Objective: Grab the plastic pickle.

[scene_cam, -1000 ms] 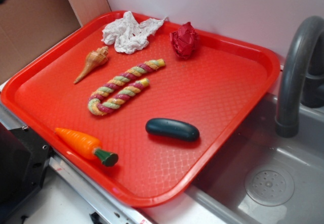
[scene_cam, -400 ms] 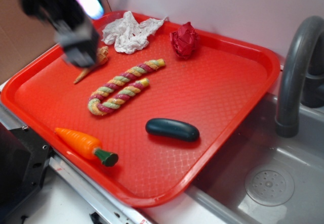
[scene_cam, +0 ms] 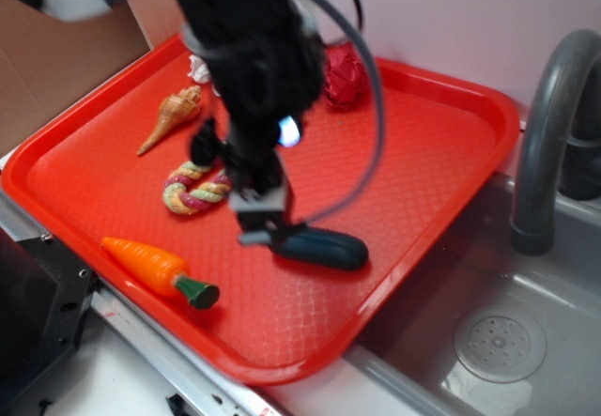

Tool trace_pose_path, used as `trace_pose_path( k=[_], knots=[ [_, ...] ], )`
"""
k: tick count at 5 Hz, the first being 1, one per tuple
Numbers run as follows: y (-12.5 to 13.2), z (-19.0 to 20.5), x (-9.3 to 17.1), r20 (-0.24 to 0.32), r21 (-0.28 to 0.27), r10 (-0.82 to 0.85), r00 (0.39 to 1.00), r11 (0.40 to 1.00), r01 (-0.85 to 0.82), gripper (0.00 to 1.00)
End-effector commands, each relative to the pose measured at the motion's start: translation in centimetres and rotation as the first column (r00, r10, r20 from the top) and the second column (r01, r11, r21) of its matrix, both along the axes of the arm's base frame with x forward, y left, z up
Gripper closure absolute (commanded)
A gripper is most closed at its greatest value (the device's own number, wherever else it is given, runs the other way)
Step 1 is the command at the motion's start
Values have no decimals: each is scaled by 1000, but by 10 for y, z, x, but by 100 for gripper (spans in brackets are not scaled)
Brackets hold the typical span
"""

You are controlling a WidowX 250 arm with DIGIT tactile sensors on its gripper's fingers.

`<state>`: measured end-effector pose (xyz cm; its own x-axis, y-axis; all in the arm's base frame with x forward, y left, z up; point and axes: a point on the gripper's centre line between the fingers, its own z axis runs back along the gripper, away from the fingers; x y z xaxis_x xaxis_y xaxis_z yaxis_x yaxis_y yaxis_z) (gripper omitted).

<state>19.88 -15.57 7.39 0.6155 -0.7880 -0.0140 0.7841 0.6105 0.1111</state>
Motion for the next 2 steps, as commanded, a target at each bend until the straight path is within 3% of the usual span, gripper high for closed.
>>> trace_pose_path(
  k=[1, 2],
  knots=[
    [-1, -31, 2, -19, 32, -20, 1000, 999, 21, 0],
    [0, -39, -2, -60, 30, -39, 997, 999, 41, 0]
  ],
)
